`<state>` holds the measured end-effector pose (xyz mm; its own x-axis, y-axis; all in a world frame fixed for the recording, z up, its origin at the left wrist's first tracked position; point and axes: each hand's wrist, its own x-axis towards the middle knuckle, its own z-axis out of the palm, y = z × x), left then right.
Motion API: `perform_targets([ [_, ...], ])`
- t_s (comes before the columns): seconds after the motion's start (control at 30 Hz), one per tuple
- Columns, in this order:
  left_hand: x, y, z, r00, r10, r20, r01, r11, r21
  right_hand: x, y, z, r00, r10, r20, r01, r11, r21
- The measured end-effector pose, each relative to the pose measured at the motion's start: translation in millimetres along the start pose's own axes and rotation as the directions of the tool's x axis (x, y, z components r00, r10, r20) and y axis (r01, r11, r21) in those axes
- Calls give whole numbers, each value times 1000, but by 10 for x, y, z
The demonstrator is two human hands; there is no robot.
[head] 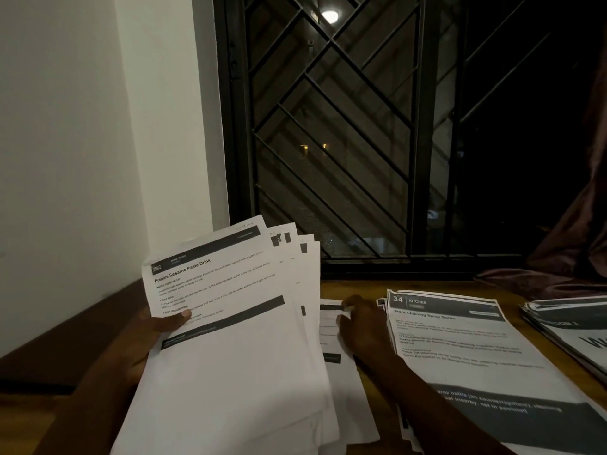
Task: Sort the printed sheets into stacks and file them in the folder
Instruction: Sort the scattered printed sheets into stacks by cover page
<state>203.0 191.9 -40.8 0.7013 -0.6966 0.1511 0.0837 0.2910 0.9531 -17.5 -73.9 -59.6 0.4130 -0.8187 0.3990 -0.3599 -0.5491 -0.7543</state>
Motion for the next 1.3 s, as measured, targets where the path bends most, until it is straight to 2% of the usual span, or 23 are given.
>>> perform_targets([
  [0.03, -27, 11, 75, 999, -3, 39, 4, 999, -33, -13, -32, -33, 998, -41, -55, 43, 998, 42],
  [0.07, -45, 14, 120, 997, -10, 72, 16, 997, -76, -39, -114, -91, 998, -37, -54, 47, 979, 199],
  [0.1, -62, 26, 154, 995, -13, 94, 24, 994, -109, -65, -210, -151, 999, 11, 43, -28, 908, 418],
  [0.13, -84, 38, 194, 995, -9, 96, 21, 992, -125, -75, -289, -198, 977, 29, 210, -146, 811, 566],
  [0.17, -102, 50, 223, 996, -7, 87, 18, 991, -132, -98, -364, -244, 931, -4, 365, -242, 742, 625],
  [0.23, -117, 59, 242, 996, -22, 90, 36, 986, -162, -184, -461, -289, 856, -94, 508, -297, 714, 634],
  [0.27, -129, 65, 255, 995, -33, 95, 49, 984, -169, -218, -480, -286, 850, -111, 515, -294, 711, 639],
  [0.4, -162, 82, 290, 994, -53, 100, 72, 978, -196, -252, -486, -276, 928, 7, 373, -272, 696, 664],
  [0.5, -163, 79, 296, 993, -59, 107, 81, 973, -215, -217, -460, -317, 955, 37, 294, -235, 701, 673],
  [0.77, -213, 127, 393, 992, -59, 108, 81, 974, -210, -215, -474, -352, 967, 17, 253, -189, 716, 673],
  [0.87, -223, 141, 383, 997, -31, 67, 44, 979, -200, -187, -449, -348, 974, 73, 216, -204, 707, 677],
  [0.93, -214, 147, 318, 1000, 11, 17, -7, 980, -199, -147, -377, -373, 980, 168, 108, -199, 755, 625],
  [1.0, -209, 149, 250, 999, 45, -11, -46, 978, -204, -100, -234, -361, 981, 193, 23, -185, 889, 418],
  [1.07, -211, 152, 239, 999, 49, 2, -47, 974, -220, -90, -133, -331, 987, 155, 36, -159, 963, 218],
  [1.17, -219, 135, 311, 998, 15, 69, 1, 972, -235, -83, -15, -199, 996, 68, 52, -69, 997, 15],
  [1.23, -208, 122, 332, 995, -19, 97, 41, 972, -230, -91, -26, -173, 995, 63, 79, -54, 992, -117],
  [1.3, -187, 111, 333, 994, -38, 99, 60, 972, -227, -86, -9, -158, 994, 67, 88, -51, 983, -174],
])
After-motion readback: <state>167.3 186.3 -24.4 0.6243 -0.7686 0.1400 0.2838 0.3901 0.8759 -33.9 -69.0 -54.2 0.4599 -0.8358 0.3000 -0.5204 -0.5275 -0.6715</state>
